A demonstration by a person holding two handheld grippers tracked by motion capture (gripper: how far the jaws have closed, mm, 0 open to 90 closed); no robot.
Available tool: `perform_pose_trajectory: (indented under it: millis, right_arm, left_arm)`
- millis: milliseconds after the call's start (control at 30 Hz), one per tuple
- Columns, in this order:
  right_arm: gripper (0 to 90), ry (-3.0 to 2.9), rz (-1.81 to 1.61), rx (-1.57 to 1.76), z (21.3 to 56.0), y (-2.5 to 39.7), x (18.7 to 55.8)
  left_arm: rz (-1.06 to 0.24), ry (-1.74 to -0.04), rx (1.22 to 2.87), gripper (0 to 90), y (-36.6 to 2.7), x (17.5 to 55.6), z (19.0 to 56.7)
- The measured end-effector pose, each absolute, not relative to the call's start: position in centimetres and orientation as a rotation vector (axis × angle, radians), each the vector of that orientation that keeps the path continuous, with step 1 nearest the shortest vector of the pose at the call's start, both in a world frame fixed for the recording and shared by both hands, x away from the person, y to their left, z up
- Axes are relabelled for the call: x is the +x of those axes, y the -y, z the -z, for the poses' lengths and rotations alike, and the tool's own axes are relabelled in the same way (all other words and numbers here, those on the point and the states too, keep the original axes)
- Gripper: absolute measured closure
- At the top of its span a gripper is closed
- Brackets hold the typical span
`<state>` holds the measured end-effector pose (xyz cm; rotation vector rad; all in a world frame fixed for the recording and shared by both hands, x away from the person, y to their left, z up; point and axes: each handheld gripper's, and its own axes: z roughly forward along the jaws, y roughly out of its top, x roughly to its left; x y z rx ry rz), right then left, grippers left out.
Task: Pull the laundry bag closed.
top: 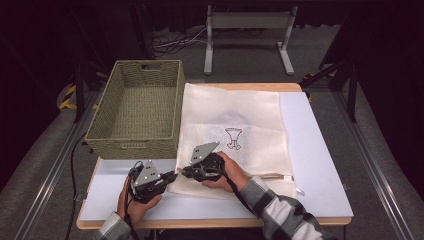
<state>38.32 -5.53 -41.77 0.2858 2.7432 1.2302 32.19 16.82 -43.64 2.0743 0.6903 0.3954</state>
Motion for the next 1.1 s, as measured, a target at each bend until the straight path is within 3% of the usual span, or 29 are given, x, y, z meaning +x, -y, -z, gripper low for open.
perform_pose_trajectory:
  millis: [467, 633, 1100]
  right_arm:
    - [82.1, -2.680, -1.171, 0.240, 41.6, 5.4, 37.5]
    - [82.1, -2.679, -1.164, 0.248, 41.7, 5.4, 37.6]
    - [82.3, -2.695, -1.154, 0.266, 42.0, 5.5, 37.9]
  left_arm:
    - [-0.358, -0.720, 2.059, 73.0, -16.3, 33.2, 43.6]
    - [-0.364, -0.717, 2.067, 83.4, -15.9, 33.3, 43.3]
    - [-0.358, -0.743, 2.023, 85.2, -16.2, 33.0, 43.5]
